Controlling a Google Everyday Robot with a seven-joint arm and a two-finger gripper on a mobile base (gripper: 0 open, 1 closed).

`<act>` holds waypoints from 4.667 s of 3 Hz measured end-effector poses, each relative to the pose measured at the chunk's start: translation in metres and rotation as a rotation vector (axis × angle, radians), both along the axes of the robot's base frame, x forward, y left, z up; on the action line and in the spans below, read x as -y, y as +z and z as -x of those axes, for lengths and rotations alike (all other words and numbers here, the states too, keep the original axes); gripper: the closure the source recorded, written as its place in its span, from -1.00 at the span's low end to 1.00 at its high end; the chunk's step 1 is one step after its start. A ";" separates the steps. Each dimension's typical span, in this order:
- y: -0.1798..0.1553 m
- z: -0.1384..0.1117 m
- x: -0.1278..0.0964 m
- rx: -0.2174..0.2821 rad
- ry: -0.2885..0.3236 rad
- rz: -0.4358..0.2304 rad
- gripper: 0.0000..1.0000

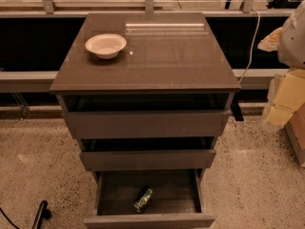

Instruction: Pick green can from bottom drawer and place on counter

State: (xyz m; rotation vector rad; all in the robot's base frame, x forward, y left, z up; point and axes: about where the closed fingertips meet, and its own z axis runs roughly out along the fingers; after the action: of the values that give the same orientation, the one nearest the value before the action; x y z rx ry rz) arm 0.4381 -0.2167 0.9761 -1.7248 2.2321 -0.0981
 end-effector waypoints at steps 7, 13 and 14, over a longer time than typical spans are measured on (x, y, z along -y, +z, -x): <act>-0.230 0.012 -0.211 0.034 0.820 0.089 -1.00; -0.443 -0.061 -0.318 0.134 1.052 -0.015 -1.00; -0.459 -0.063 -0.329 0.047 1.101 -0.036 -1.00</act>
Offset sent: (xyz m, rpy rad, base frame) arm 0.0357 0.0665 -0.1469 -0.0462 0.1193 0.2957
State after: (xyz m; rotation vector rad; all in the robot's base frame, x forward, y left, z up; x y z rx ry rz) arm 0.5009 0.1121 0.5175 -2.5944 0.9785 0.1518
